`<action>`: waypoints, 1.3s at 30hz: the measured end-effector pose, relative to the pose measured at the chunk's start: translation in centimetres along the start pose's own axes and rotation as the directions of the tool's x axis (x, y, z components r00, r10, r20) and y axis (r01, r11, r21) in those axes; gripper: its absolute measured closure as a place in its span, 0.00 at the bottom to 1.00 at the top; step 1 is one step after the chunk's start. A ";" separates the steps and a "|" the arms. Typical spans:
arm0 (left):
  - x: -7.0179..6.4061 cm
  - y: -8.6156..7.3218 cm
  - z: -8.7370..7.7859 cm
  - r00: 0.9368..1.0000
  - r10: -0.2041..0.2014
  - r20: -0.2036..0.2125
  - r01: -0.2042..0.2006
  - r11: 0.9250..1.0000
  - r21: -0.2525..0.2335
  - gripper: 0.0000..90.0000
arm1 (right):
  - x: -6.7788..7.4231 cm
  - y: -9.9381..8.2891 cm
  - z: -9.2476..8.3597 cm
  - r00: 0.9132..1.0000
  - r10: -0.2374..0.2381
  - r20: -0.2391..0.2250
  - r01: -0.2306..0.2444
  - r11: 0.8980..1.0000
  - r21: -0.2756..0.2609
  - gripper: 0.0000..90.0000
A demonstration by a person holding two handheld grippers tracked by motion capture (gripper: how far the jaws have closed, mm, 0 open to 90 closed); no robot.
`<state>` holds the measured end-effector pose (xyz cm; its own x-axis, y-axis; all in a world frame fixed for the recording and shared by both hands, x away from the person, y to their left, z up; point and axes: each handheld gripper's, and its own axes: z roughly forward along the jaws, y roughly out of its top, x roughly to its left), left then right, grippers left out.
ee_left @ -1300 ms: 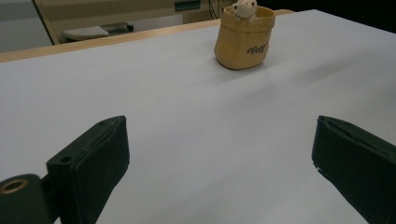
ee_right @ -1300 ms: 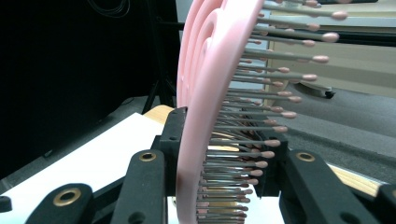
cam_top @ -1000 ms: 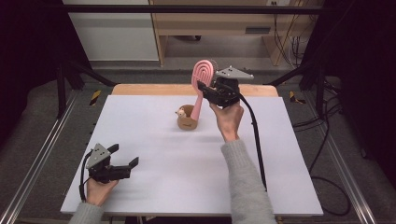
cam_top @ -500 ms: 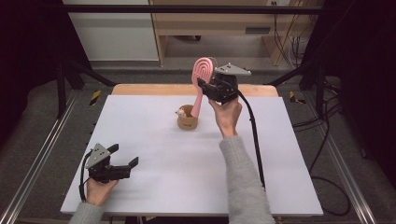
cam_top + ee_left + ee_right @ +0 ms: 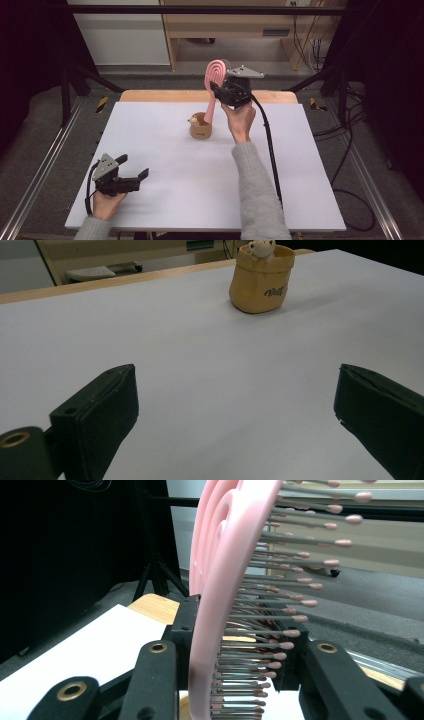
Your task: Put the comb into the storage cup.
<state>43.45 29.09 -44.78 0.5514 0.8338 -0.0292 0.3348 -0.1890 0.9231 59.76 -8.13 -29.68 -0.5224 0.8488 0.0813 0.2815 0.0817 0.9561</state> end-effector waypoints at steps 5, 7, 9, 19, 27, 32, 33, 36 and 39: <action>0.0 0.0 0.0 1.000 0.001 0.000 -0.001 1.000 0.000 0.05 | 0.0 -0.2 0.5 1.000 0.002 0.006 -0.002 1.000 0.004 0.71; 0.0 0.0 0.0 1.000 0.001 0.000 -0.001 1.000 -0.001 0.05 | 0.0 -0.2 0.7 1.000 0.001 0.009 -0.001 1.000 0.006 0.71; 0.0 0.0 0.0 1.000 -0.001 0.001 0.001 1.000 -0.001 0.05 | -0.1 -0.3 0.9 1.000 0.001 0.011 -0.002 1.000 0.007 0.71; 0.0 0.0 0.0 1.000 -0.001 0.000 0.001 1.000 -0.001 0.05 | 0.2 -0.2 1.9 1.000 -0.004 0.021 0.004 1.000 0.015 0.71; 0.0 0.0 -0.1 1.000 -0.002 0.001 0.002 1.000 -0.002 0.05 | 0.5 -0.4 2.6 1.000 -0.008 0.022 0.007 1.000 0.016 0.71; 0.1 0.0 0.0 1.000 -0.003 0.000 0.003 1.000 -0.003 0.05 | 0.5 -0.7 3.2 0.999 -0.013 0.029 0.012 1.000 0.027 0.71; 0.1 0.0 0.0 1.000 -0.003 0.000 0.003 1.000 -0.003 0.05 | 0.5 -0.7 3.2 0.999 -0.013 0.029 0.012 1.000 0.027 0.71; 0.0 0.0 0.0 1.000 -0.002 -0.001 0.002 1.000 -0.003 0.05 | 0.5 -0.9 3.5 0.999 -0.015 0.035 0.014 0.999 0.034 0.71; 0.1 0.0 -0.1 1.000 -0.003 -0.001 0.003 1.000 -0.003 0.05 | 0.5 -1.0 3.6 0.999 -0.013 0.035 0.012 0.999 0.038 0.71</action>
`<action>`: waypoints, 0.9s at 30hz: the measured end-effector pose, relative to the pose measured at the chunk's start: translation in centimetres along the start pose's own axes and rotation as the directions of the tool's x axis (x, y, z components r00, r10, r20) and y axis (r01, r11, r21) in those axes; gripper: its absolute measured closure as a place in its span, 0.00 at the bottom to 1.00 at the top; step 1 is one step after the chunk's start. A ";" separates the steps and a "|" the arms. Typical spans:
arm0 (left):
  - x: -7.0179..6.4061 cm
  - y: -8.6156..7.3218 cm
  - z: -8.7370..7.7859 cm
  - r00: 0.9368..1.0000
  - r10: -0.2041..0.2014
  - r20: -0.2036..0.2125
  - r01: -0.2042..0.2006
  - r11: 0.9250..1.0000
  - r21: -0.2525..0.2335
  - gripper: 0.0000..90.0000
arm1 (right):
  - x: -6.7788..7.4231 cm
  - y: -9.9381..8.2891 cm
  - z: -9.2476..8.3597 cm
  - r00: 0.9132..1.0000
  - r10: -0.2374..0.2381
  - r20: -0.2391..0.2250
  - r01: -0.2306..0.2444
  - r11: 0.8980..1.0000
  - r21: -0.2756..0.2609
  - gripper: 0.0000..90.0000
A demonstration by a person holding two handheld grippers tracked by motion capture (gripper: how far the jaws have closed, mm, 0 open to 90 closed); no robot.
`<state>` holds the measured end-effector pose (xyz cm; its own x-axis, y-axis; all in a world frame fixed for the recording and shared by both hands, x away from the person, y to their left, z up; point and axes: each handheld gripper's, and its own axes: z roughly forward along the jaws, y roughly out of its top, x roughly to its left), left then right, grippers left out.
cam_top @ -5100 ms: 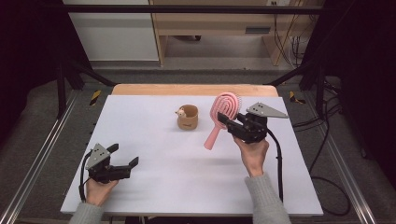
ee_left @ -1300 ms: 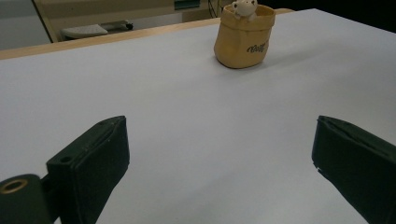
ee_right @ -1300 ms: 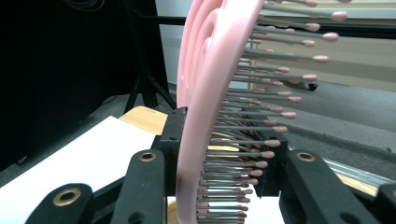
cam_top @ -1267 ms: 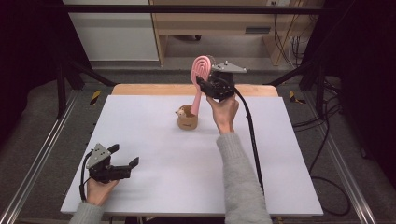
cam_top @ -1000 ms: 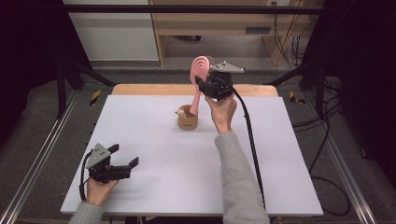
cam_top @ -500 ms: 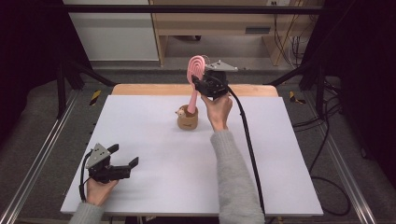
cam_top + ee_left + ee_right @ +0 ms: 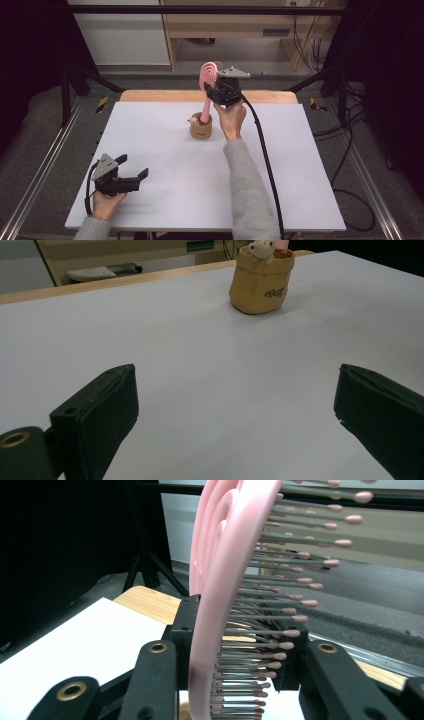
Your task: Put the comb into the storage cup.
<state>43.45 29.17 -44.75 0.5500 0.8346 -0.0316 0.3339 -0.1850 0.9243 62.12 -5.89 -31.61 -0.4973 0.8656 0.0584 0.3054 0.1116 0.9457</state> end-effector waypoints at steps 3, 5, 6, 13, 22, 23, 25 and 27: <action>0.0 0.0 0.0 1.000 0.001 0.000 -0.001 1.000 0.002 0.05 | 0.0 -0.2 0.2 1.000 0.002 0.001 -0.002 1.000 0.009 0.71; 0.0 0.0 0.0 1.000 0.003 -0.001 -0.003 1.000 0.003 0.05 | 0.1 -0.4 0.5 1.000 0.002 0.000 -0.002 1.000 0.016 0.71; 0.0 0.0 0.0 1.000 0.003 -0.001 -0.003 1.000 0.003 0.05 | 0.1 -0.4 0.5 1.000 0.002 0.000 -0.002 1.000 0.016 0.71; 0.0 0.0 0.0 1.000 0.003 -0.001 -0.003 1.000 0.002 0.05 | 0.3 -0.9 1.0 1.000 0.007 0.000 -0.007 0.999 0.033 0.71; 0.0 0.0 0.0 1.000 0.002 0.000 -0.002 1.000 0.002 0.05 | 0.3 -1.4 1.4 1.000 0.013 -0.004 -0.013 0.999 0.047 0.71; 0.0 0.0 0.0 1.000 0.002 0.000 -0.002 1.000 0.002 0.05 | 0.2 -1.5 1.4 1.000 0.015 -0.003 -0.015 0.999 0.049 0.71; 0.0 0.0 0.0 1.000 0.002 0.000 -0.002 1.000 0.002 0.05 | 0.2 -1.6 1.5 1.000 0.018 -0.002 -0.018 0.998 0.053 0.71; 0.0 0.0 0.0 1.000 0.001 -0.001 -0.001 1.000 0.002 0.05 | 0.2 -1.8 1.5 1.000 0.021 -0.004 -0.021 0.998 0.055 0.71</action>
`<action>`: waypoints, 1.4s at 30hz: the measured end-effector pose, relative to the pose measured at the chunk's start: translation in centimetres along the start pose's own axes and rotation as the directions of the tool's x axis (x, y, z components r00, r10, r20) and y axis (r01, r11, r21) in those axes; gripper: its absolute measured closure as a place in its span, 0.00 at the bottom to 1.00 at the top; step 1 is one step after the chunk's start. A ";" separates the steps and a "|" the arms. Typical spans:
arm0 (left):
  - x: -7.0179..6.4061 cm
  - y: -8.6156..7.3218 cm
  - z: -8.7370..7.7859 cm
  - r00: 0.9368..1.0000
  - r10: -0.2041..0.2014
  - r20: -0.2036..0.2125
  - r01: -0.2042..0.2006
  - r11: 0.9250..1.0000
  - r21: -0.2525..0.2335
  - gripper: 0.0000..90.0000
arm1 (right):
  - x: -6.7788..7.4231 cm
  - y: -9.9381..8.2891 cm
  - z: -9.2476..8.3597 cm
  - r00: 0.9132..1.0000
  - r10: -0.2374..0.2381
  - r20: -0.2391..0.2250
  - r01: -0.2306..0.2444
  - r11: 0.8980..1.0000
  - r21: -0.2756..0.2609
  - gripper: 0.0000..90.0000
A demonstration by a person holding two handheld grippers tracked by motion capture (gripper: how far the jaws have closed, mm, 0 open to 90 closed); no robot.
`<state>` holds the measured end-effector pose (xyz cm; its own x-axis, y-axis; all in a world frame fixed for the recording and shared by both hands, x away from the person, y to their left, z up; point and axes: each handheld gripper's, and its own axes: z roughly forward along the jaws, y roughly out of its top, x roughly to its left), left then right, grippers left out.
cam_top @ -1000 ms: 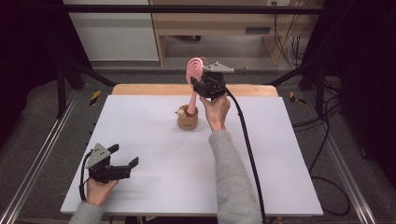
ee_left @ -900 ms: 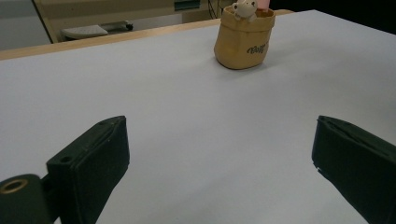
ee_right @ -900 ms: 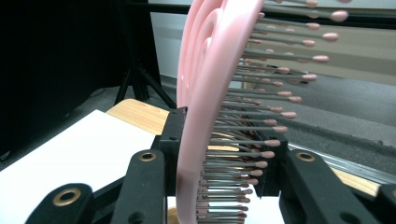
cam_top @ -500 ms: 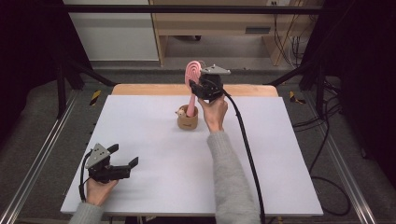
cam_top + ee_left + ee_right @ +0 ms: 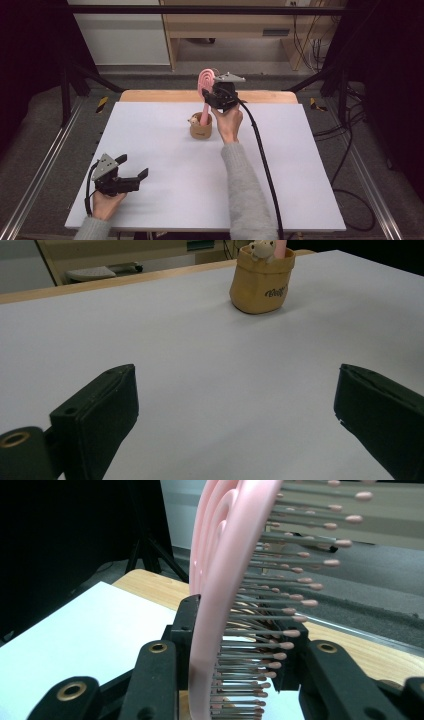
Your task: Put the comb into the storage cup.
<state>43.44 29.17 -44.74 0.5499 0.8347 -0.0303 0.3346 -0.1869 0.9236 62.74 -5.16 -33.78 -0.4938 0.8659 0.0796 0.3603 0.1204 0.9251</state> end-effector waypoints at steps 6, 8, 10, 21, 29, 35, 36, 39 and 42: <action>0.0 0.0 0.0 1.000 0.000 0.000 0.000 1.000 0.001 0.05 | 0.1 -0.3 0.3 1.000 0.002 0.000 -0.002 1.000 0.011 0.71; 0.0 0.0 0.0 1.000 0.000 0.000 0.000 1.000 0.000 0.05 | 0.1 -0.3 0.4 1.000 -0.002 -0.001 0.002 1.000 0.015 0.71; 0.0 0.0 0.0 1.000 0.001 0.001 -0.001 1.000 0.001 0.05 | 0.1 -0.4 0.5 1.000 0.001 -0.003 -0.001 1.000 0.019 0.71; 0.0 0.0 0.0 1.000 0.000 0.000 0.000 1.000 0.001 0.05 | 0.1 -1.4 1.1 1.000 0.009 -0.002 -0.009 0.999 0.038 0.71; 0.0 0.0 0.0 1.000 0.001 0.000 -0.001 1.000 0.002 0.05 | 0.0 -1.8 1.3 1.000 0.020 0.000 -0.020 0.999 0.042 0.70; 0.0 0.0 0.0 1.000 0.000 0.000 0.000 1.000 0.002 0.05 | -0.3 -2.3 1.5 0.999 0.036 0.005 -0.037 0.998 0.054 0.70; 0.0 0.0 0.0 1.000 0.000 -0.001 0.000 1.000 0.002 0.05 | -0.3 -2.3 1.5 0.999 0.035 0.005 -0.035 0.998 0.055 0.70; 0.0 0.0 0.0 1.000 0.001 -0.001 -0.001 1.000 0.002 0.05 | -0.4 -2.4 1.7 0.999 0.035 0.007 -0.035 0.998 0.059 0.70; 0.0 0.0 0.0 1.000 0.000 -0.001 0.000 1.000 0.000 0.05 | -0.4 -2.6 1.8 0.999 0.034 0.009 -0.034 0.998 0.058 0.70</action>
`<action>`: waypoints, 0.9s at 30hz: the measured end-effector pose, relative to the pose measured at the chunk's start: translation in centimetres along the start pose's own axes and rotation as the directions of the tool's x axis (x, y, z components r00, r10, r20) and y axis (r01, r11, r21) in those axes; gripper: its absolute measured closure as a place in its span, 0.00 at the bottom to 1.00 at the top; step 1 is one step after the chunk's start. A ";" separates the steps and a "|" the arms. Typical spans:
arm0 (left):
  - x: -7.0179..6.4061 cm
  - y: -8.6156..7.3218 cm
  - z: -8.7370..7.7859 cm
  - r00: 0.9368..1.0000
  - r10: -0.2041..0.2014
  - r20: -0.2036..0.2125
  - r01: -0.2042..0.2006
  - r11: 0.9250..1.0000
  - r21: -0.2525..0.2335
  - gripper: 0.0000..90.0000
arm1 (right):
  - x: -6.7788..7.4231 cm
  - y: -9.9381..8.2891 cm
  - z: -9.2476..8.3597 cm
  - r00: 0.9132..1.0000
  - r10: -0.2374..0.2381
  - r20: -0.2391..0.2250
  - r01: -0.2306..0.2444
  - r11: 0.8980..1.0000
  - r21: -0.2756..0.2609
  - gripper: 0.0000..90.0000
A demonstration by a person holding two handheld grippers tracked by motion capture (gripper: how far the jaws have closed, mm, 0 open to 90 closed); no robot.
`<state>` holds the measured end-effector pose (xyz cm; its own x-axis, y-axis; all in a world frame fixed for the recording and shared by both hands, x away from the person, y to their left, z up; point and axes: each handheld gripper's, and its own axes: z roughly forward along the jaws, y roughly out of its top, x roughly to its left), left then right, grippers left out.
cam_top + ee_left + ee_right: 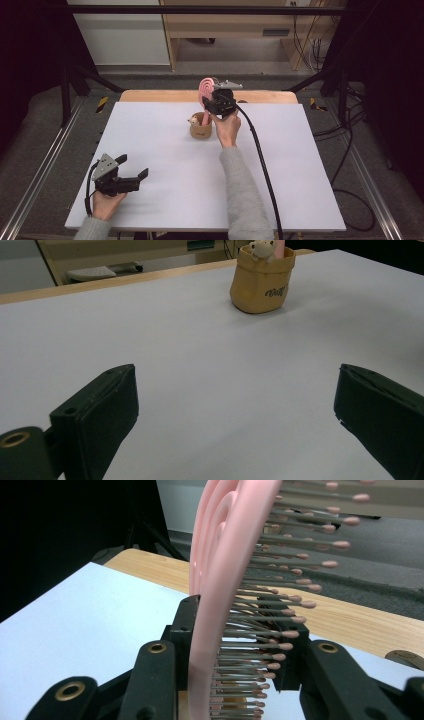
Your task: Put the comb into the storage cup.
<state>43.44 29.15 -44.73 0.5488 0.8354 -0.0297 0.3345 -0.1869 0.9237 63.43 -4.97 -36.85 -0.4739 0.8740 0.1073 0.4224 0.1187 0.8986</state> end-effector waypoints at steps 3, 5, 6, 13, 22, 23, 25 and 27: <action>0.0 0.0 0.0 1.000 0.001 0.000 -0.001 1.000 0.002 0.05 | -0.1 -0.1 -0.1 1.000 0.008 0.001 -0.008 1.000 -0.004 0.70; 0.0 0.0 0.0 1.000 0.002 0.000 -0.002 1.000 0.003 0.05 | -0.2 -0.2 -0.1 1.000 0.016 0.000 -0.016 1.000 -0.008 0.70; 0.0 0.0 0.0 1.000 0.003 0.001 -0.003 1.000 0.003 0.05 | -0.3 -0.2 -0.1 1.000 0.018 0.001 -0.018 1.000 -0.008 0.70; 0.0 0.0 0.0 1.000 0.003 0.000 -0.003 1.000 0.004 0.05 | -0.9 -0.4 -0.3 0.999 0.033 0.009 -0.033 0.999 -0.019 0.69; 0.0 0.0 0.0 1.000 0.004 0.000 -0.004 1.000 0.004 0.05 | -1.4 -0.7 -0.5 0.999 0.050 0.019 -0.049 0.998 -0.028 0.68; 0.0 0.0 0.0 1.000 0.004 -0.001 -0.004 1.000 0.004 0.05 | -1.5 -0.7 -0.5 0.999 0.048 0.024 -0.048 0.998 -0.028 0.67; 0.0 0.0 0.0 1.000 0.002 0.000 -0.002 1.000 0.004 0.05 | -1.6 -0.7 -0.5 0.998 0.055 0.024 -0.054 0.998 -0.025 0.67; 0.0 0.0 0.1 1.000 0.004 0.000 -0.004 1.000 0.006 0.05 | -1.7 -0.7 -0.6 0.998 0.055 0.028 -0.054 0.998 -0.024 0.67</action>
<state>43.46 29.08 -44.75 0.5504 0.8345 -0.0262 0.3369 -0.1932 0.9215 63.48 -6.80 -37.43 -0.4280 0.8922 0.1443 0.4286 0.0599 0.9015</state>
